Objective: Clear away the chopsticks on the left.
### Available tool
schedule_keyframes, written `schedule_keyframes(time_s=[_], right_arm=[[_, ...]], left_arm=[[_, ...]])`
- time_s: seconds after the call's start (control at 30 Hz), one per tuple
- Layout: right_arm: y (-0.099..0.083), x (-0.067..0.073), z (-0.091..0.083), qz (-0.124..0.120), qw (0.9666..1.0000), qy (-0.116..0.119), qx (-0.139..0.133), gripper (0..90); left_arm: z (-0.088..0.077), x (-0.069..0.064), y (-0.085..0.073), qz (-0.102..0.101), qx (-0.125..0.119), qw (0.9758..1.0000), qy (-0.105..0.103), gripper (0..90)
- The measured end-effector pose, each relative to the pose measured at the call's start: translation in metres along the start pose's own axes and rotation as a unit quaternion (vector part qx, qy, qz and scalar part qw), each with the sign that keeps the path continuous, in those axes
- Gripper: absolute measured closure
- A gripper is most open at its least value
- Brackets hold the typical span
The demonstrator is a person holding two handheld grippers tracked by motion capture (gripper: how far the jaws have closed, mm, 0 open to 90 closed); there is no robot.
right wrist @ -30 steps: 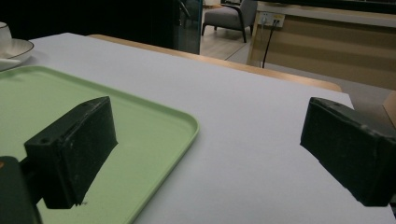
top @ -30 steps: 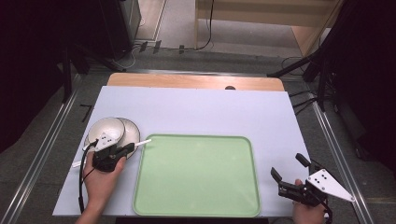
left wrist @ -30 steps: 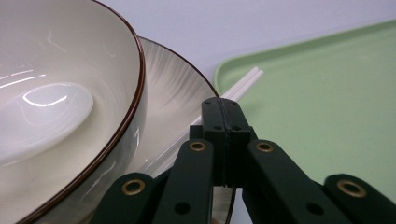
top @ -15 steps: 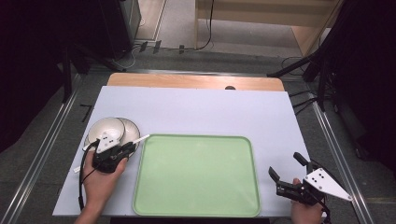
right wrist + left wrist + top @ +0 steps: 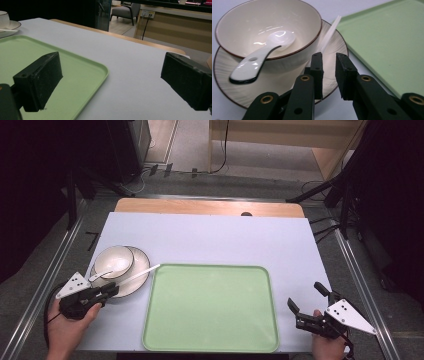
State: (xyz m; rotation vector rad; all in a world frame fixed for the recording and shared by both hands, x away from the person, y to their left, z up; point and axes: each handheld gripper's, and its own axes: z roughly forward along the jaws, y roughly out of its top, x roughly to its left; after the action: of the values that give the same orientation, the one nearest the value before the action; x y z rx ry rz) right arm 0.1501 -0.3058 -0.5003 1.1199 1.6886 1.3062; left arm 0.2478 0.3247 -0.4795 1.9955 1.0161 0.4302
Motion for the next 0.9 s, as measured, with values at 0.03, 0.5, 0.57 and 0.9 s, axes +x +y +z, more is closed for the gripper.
schedule_keyframes(time_s=[0.03, 0.5, 0.57, 0.9], right_arm=[[0.000, 0.000, 0.000, -0.001, 1.0000, 0.000, 0.000, 4.0], [-0.002, -0.001, -0.003, -0.001, 1.0000, -0.001, 0.002, 4.0], [-0.002, -0.001, -0.003, 0.000, 1.0000, -0.001, 0.002, 4.0], [-0.003, -0.001, -0.003, 0.000, 1.0000, -0.001, 0.004, 4.0]], left_arm=[[0.000, 0.000, 0.000, 0.000, 0.000, 1.0000, 0.000, 77.6], [0.008, 0.012, -0.003, -0.020, 0.028, 0.9992, 0.020, 80.5], [0.009, 0.012, -0.003, -0.018, 0.030, 0.9992, 0.020, 80.6], [0.020, 0.001, 0.002, 0.014, 0.070, 0.9971, 0.026, 79.3]])
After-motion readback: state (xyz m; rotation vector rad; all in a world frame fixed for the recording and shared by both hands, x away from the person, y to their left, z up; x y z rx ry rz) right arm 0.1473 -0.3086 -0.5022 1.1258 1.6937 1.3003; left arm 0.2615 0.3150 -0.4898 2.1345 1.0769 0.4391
